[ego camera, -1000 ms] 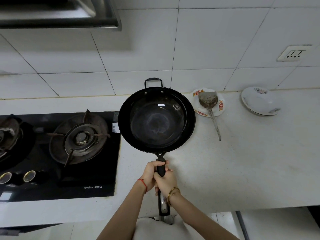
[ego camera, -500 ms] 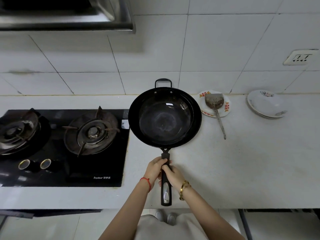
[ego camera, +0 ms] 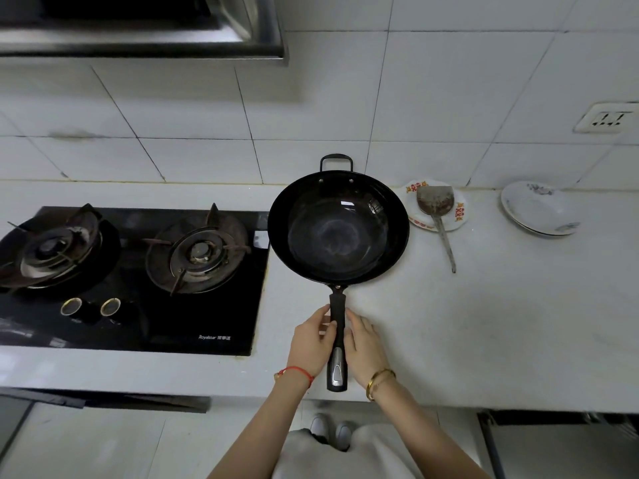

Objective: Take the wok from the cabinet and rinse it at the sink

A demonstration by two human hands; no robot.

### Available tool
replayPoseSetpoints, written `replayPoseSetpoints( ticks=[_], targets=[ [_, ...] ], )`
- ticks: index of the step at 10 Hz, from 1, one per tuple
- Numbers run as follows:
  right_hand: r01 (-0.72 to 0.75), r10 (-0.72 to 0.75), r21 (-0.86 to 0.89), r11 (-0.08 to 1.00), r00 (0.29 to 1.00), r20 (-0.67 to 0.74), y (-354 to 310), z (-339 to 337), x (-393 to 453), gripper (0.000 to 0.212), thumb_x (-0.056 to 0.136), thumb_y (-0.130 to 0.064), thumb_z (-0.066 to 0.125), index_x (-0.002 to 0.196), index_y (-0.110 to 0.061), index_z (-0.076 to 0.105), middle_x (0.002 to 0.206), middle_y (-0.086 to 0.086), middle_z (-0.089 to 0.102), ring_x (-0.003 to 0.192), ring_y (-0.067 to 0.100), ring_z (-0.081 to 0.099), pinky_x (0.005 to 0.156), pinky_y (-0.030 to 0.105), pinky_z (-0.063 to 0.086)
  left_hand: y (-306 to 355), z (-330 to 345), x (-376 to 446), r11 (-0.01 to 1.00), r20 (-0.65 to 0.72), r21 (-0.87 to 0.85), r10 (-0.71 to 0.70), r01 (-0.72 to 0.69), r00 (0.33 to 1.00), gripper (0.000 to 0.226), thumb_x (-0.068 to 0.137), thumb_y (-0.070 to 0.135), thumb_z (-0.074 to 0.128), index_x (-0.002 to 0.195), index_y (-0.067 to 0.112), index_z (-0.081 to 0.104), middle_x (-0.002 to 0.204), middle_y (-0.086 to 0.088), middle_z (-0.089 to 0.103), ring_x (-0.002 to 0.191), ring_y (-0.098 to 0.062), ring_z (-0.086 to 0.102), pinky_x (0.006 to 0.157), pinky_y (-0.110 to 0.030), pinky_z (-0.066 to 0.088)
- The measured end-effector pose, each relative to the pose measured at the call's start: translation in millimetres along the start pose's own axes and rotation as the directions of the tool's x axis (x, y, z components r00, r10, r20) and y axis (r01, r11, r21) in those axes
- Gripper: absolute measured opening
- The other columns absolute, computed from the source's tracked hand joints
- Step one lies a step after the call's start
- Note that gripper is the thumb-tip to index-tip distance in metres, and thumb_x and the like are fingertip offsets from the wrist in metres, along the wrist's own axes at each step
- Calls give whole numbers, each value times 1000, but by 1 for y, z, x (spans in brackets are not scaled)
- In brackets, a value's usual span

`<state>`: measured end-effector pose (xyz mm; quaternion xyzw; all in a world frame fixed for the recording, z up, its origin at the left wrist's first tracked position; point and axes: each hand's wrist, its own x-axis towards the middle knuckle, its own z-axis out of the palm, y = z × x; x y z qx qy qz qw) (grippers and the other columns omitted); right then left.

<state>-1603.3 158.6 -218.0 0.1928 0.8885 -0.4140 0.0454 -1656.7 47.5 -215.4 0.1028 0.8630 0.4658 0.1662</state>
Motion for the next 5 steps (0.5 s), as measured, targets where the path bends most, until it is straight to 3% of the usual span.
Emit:
replayPoseSetpoints(
  ticks=[1,5],
  targets=[
    [19,-19,-35,999,1000,-10,1,2,0,47,102,-15,33,149,-16,32,145,1,43,129,21,36,111,28,30,1,-1,-4,998,-7,29,47,-46,999,39,97,21,51,136,22,53,111,1,71,94,-13,67,89,-26,53],
    [21,-27,-101,995,998,-65,-4,-1,1,48,102,-20,34,150,-13,31,150,2,40,135,20,32,115,31,29,-1,-8,-1,993,-13,98,65,-63,998,42,98,25,49,139,20,50,118,-1,69,101,-13,65,91,-21,48]
  ],
)
